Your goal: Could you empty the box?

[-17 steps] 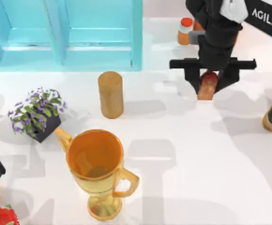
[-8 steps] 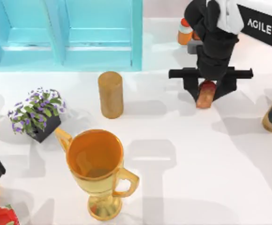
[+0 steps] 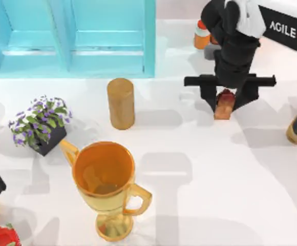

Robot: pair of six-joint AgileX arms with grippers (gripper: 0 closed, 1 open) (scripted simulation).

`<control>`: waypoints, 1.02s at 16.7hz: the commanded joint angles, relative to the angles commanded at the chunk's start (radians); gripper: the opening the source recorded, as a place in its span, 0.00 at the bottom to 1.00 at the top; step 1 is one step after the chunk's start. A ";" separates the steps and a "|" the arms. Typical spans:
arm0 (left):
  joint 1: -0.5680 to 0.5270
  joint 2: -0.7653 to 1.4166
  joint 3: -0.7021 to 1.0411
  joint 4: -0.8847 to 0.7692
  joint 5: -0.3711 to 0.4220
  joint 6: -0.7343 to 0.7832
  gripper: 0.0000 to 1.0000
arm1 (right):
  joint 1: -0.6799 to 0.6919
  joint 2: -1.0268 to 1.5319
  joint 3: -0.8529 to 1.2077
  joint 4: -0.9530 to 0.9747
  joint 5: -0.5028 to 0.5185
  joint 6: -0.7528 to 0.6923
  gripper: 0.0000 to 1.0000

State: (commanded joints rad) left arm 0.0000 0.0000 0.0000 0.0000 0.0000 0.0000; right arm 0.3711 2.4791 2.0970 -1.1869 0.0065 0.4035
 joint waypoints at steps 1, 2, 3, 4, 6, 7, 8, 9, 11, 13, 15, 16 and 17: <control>0.000 0.000 0.000 0.000 0.000 0.000 1.00 | 0.000 0.000 0.000 0.000 0.000 0.000 0.60; 0.000 0.000 0.000 0.000 0.000 0.000 1.00 | 0.000 0.000 0.000 0.000 0.000 0.000 0.68; 0.000 0.000 0.000 0.000 0.000 0.000 1.00 | 0.000 0.000 0.000 0.000 0.000 0.000 0.75; 0.000 0.000 0.000 0.000 0.000 0.000 1.00 | 0.000 0.000 0.000 0.000 0.000 0.000 0.83; 0.000 0.000 0.000 0.000 0.000 0.000 1.00 | 0.000 0.000 0.000 0.000 0.000 0.000 0.98; 0.000 0.000 0.000 0.000 0.000 0.000 1.00 | 0.000 0.000 0.000 0.000 0.000 0.000 1.00; 0.000 0.000 0.000 0.000 0.000 0.000 1.00 | 0.000 0.000 0.000 0.000 0.000 0.000 1.00; 0.000 0.000 0.000 0.000 0.000 0.000 1.00 | 0.000 0.000 0.000 0.000 0.000 0.000 1.00; 0.000 0.000 0.000 0.000 0.000 0.000 1.00 | 0.000 0.000 0.000 0.000 0.000 0.000 1.00; 0.000 0.000 0.000 0.000 0.000 0.000 1.00 | 0.000 0.000 0.000 0.000 0.000 0.000 1.00; 0.000 0.000 0.000 0.000 0.000 0.000 1.00 | -0.002 0.000 0.000 0.000 0.000 0.000 1.00; 0.000 0.000 0.000 0.000 0.000 0.000 1.00 | -0.002 0.001 0.003 -0.003 0.000 0.000 1.00; 0.000 0.000 0.000 0.000 0.000 0.000 1.00 | -0.002 0.003 0.016 -0.016 -0.001 0.001 1.00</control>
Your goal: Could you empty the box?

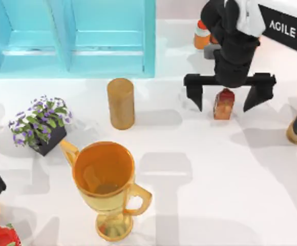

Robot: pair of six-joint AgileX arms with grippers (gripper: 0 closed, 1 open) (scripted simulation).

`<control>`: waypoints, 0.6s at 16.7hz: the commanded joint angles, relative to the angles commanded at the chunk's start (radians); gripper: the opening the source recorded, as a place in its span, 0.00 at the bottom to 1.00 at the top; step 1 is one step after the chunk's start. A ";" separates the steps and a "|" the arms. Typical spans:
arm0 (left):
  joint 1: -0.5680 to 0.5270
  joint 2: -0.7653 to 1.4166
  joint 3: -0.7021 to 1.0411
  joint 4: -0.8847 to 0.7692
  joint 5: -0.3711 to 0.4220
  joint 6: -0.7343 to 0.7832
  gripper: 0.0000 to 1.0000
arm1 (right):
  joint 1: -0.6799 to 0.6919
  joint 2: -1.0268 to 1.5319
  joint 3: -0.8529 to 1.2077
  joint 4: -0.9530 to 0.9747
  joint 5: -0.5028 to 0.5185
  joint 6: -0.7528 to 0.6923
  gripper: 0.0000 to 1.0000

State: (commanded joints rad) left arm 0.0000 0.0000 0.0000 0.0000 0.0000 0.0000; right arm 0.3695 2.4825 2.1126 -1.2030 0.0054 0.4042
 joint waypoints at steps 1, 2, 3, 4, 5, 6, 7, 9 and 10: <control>0.000 0.000 0.000 0.000 0.000 0.000 1.00 | 0.000 0.004 0.020 -0.021 -0.001 0.000 1.00; 0.000 0.000 0.000 0.000 0.000 0.000 1.00 | 0.001 0.007 0.047 -0.048 -0.001 0.000 1.00; 0.000 0.000 0.000 0.000 0.000 0.000 1.00 | 0.001 0.009 0.079 -0.079 0.000 0.000 1.00; 0.000 0.000 0.000 0.000 0.000 0.000 1.00 | 0.001 0.010 0.116 -0.112 0.000 0.000 1.00; 0.000 0.000 0.000 0.000 0.000 0.000 1.00 | 0.001 0.011 0.154 -0.147 0.000 0.000 1.00; 0.000 0.000 0.000 0.000 0.000 0.000 1.00 | 0.000 0.011 0.192 -0.182 0.001 0.000 1.00; 0.000 0.000 0.000 0.000 0.000 0.000 1.00 | 0.000 0.011 0.228 -0.216 0.002 0.001 1.00; 0.000 0.000 0.000 0.000 0.000 0.000 1.00 | -0.002 0.009 0.286 -0.275 0.003 0.000 1.00; 0.000 0.000 0.000 0.000 0.000 0.000 1.00 | -0.002 0.008 0.307 -0.295 0.002 -0.001 1.00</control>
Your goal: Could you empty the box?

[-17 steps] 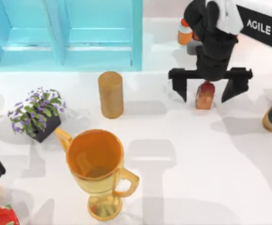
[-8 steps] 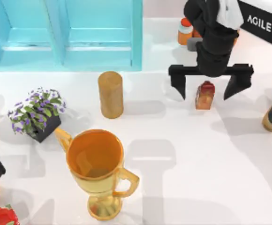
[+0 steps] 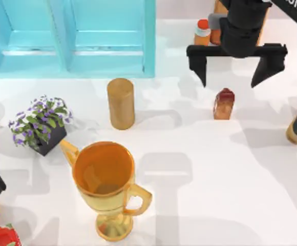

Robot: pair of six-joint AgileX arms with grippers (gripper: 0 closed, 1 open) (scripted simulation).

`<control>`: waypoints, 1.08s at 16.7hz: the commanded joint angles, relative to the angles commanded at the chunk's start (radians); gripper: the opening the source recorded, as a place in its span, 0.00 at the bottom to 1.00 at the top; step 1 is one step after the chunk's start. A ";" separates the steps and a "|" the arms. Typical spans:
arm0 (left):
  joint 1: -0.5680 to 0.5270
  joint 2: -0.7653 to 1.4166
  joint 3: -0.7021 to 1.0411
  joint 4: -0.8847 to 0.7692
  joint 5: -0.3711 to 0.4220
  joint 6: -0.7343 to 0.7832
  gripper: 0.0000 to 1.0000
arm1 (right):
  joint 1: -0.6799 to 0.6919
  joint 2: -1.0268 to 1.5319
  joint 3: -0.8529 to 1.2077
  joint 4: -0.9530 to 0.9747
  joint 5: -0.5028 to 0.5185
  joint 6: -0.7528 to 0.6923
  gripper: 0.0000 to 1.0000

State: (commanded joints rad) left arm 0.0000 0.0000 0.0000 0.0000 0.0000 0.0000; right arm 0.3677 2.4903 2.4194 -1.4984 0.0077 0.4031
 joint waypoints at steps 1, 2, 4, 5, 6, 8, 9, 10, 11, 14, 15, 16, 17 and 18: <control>0.000 0.000 0.000 0.000 0.000 0.000 1.00 | 0.000 -0.001 0.012 -0.013 -0.001 -0.001 1.00; 0.000 0.000 0.000 0.000 0.000 0.000 1.00 | 0.000 -0.001 0.014 -0.015 -0.001 -0.001 1.00; 0.000 0.000 0.000 0.000 0.000 0.000 1.00 | 0.000 -0.001 0.014 -0.015 -0.001 -0.001 1.00; 0.000 0.000 0.000 0.000 0.000 0.000 1.00 | 0.001 -0.001 0.013 -0.012 -0.001 -0.001 1.00; 0.000 0.000 0.000 0.000 0.000 0.000 1.00 | -0.001 -0.002 0.011 -0.012 -0.001 -0.003 1.00; 0.000 0.000 0.000 0.000 0.000 0.000 1.00 | -0.033 -0.021 -0.013 -0.009 -0.005 -0.035 1.00; 0.000 0.000 0.000 0.000 0.000 0.000 1.00 | -0.065 -0.041 -0.036 -0.005 -0.006 -0.065 1.00; 0.000 0.000 0.000 0.000 0.000 0.000 1.00 | -0.101 -0.065 -0.062 0.000 -0.007 -0.102 1.00; 0.000 0.000 0.000 0.000 0.000 0.000 1.00 | -0.142 -0.090 -0.090 0.007 -0.007 -0.144 1.00; 0.000 0.000 0.000 0.000 0.000 0.000 1.00 | -0.284 -0.167 -0.170 0.029 -0.005 -0.292 1.00; 0.000 0.000 0.000 0.000 0.000 0.000 1.00 | -0.338 -0.191 -0.198 0.033 -0.005 -0.348 1.00; 0.000 0.000 0.000 0.000 0.000 0.000 1.00 | -0.395 -0.213 -0.226 0.036 -0.005 -0.407 1.00; 0.000 0.000 0.000 0.000 0.000 0.000 1.00 | -0.454 -0.236 -0.254 0.039 -0.005 -0.469 1.00; 0.000 0.000 0.000 0.000 0.000 0.000 1.00 | -0.513 -0.260 -0.283 0.042 -0.004 -0.531 1.00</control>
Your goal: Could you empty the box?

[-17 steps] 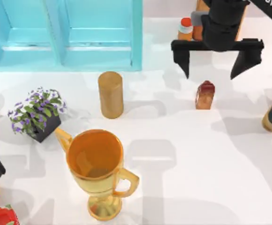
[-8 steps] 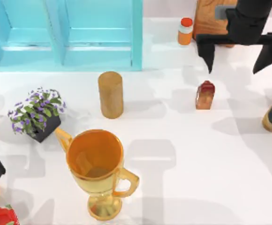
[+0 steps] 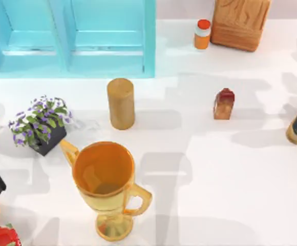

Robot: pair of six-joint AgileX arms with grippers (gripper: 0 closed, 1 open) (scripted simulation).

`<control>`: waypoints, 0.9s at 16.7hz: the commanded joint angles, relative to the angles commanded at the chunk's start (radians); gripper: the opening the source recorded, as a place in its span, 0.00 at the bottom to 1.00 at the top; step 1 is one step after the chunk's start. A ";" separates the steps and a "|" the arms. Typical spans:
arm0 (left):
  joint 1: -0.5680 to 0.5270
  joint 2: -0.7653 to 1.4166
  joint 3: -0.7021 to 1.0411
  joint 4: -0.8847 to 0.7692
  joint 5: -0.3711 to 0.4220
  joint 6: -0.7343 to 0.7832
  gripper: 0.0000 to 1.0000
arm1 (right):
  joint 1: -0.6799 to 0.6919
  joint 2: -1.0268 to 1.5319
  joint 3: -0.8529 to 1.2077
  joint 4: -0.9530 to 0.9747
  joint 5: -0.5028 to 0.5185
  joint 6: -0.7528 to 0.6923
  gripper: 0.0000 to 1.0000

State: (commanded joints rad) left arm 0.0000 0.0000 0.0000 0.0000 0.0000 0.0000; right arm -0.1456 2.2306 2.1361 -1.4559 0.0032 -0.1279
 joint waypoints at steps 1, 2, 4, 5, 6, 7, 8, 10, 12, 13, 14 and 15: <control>0.000 0.000 0.000 0.000 0.000 0.000 1.00 | -0.060 -0.026 -0.030 0.005 0.001 -0.061 1.00; 0.000 0.000 0.000 0.000 0.000 0.000 1.00 | -0.118 -0.054 -0.063 0.011 0.001 -0.119 1.00; 0.000 0.000 0.000 0.000 0.000 0.000 1.00 | -0.218 -0.109 -0.130 0.021 0.001 -0.218 1.00; 0.000 0.000 0.000 0.000 0.000 0.000 1.00 | -0.256 -0.134 -0.163 0.025 0.000 -0.257 1.00; 0.000 0.000 0.000 0.000 0.000 0.000 1.00 | -0.288 -0.155 -0.191 0.027 -0.001 -0.288 1.00; 0.000 0.000 0.000 0.000 0.000 0.000 1.00 | -0.311 -0.170 -0.214 0.028 -0.003 -0.312 1.00; 0.000 0.000 0.000 0.000 0.000 0.000 1.00 | -0.325 -0.178 -0.227 0.029 -0.004 -0.327 1.00; 0.000 0.000 0.000 0.000 0.000 0.000 1.00 | -0.330 -0.180 -0.231 0.029 -0.004 -0.331 1.00; 0.000 0.000 0.000 0.000 0.000 0.000 1.00 | -0.330 -0.180 -0.231 0.029 -0.004 -0.331 1.00; 0.000 0.000 0.000 0.000 0.000 0.000 1.00 | -0.326 -0.176 -0.228 0.028 -0.003 -0.330 1.00; 0.000 0.000 0.000 0.000 0.000 0.000 1.00 | -0.326 -0.176 -0.230 0.030 -0.003 -0.329 1.00; 0.000 0.000 0.000 0.000 0.000 0.000 1.00 | -0.326 -0.176 -0.240 0.041 -0.004 -0.329 1.00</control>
State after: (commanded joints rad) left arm 0.0000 0.0000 0.0000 0.0000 0.0000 0.0000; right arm -0.4720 2.0546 1.8963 -1.4149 -0.0005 -0.4565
